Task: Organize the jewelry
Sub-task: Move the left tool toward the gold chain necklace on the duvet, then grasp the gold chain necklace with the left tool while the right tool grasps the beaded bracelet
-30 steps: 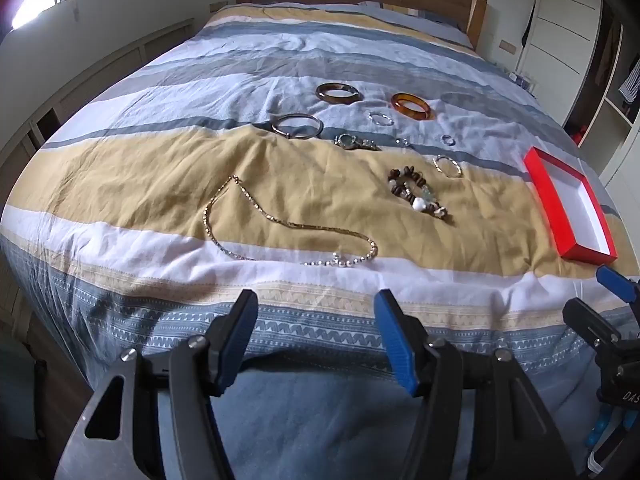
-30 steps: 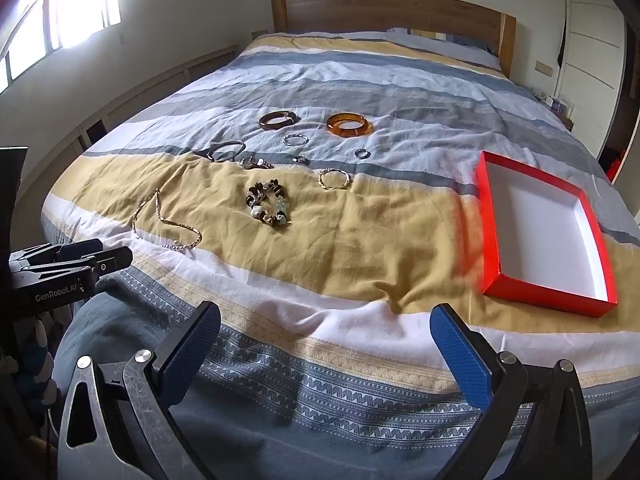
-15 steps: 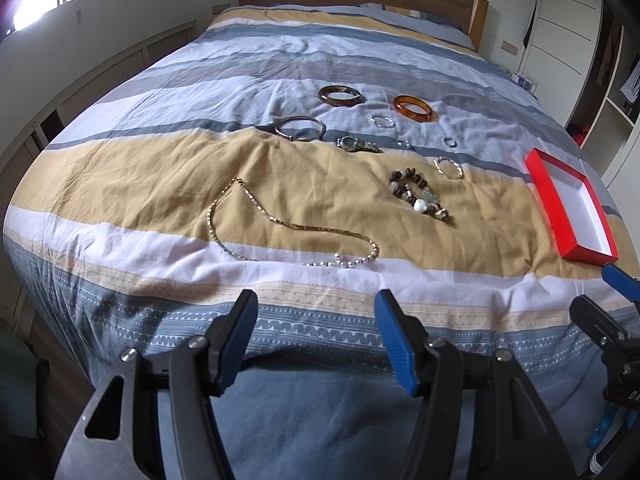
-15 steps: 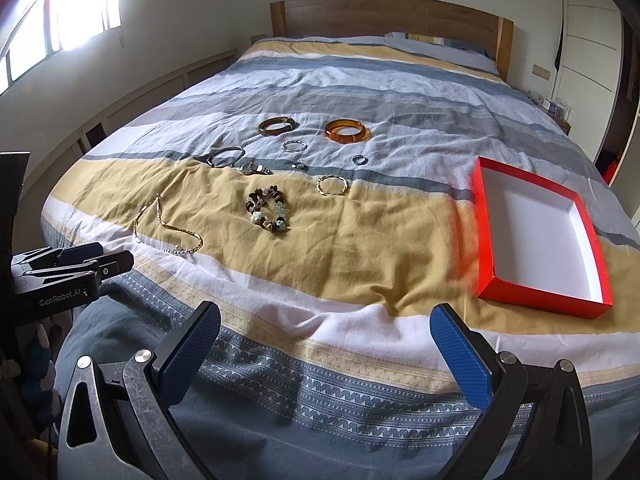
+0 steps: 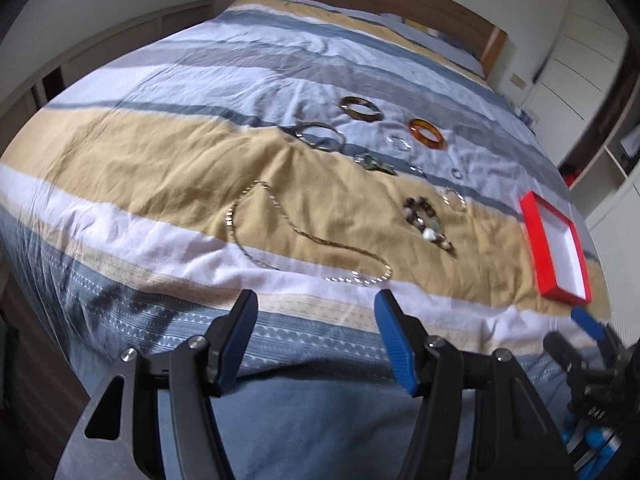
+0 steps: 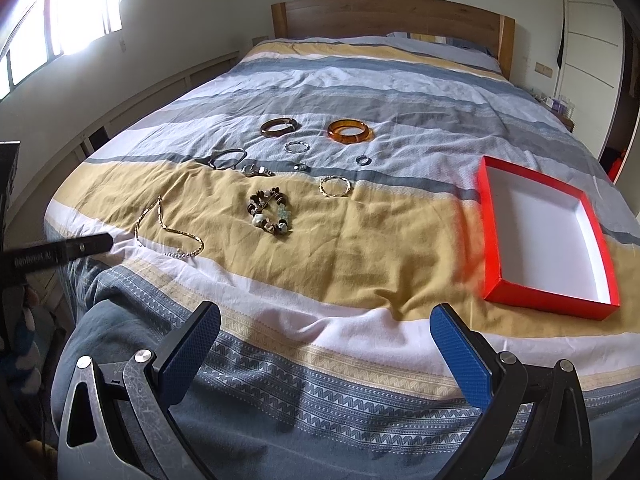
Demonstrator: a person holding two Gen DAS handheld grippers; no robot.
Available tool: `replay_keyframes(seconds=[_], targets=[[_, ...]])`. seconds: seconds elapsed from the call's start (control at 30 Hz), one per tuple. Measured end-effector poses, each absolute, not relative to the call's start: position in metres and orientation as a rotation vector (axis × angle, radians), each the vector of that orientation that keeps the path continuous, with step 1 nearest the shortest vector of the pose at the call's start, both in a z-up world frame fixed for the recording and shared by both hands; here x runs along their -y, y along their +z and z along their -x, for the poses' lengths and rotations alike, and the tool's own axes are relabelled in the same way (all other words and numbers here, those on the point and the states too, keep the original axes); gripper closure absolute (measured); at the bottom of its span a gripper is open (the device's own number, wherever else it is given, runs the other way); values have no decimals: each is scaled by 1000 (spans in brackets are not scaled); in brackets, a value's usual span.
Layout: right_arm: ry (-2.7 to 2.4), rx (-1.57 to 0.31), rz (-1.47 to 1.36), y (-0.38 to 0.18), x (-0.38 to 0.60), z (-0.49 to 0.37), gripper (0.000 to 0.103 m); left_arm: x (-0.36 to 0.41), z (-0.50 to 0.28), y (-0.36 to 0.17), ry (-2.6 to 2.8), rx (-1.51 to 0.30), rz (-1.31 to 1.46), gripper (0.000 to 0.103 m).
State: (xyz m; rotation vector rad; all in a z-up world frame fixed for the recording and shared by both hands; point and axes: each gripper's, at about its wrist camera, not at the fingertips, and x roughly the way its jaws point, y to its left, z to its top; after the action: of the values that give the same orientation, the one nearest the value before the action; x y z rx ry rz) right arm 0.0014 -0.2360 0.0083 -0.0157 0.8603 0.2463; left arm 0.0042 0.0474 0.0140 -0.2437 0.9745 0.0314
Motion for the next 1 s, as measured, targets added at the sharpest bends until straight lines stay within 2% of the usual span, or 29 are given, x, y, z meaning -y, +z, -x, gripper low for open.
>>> replay_keyframes(seconds=[0.6, 1.0], targets=[[266, -912, -5, -18, 246, -34, 1, -96, -81, -44, 79, -1084, 601, 44], [284, -918, -13, -24, 246, -57, 1, -76, -110, -52, 77, -1122, 592, 46]])
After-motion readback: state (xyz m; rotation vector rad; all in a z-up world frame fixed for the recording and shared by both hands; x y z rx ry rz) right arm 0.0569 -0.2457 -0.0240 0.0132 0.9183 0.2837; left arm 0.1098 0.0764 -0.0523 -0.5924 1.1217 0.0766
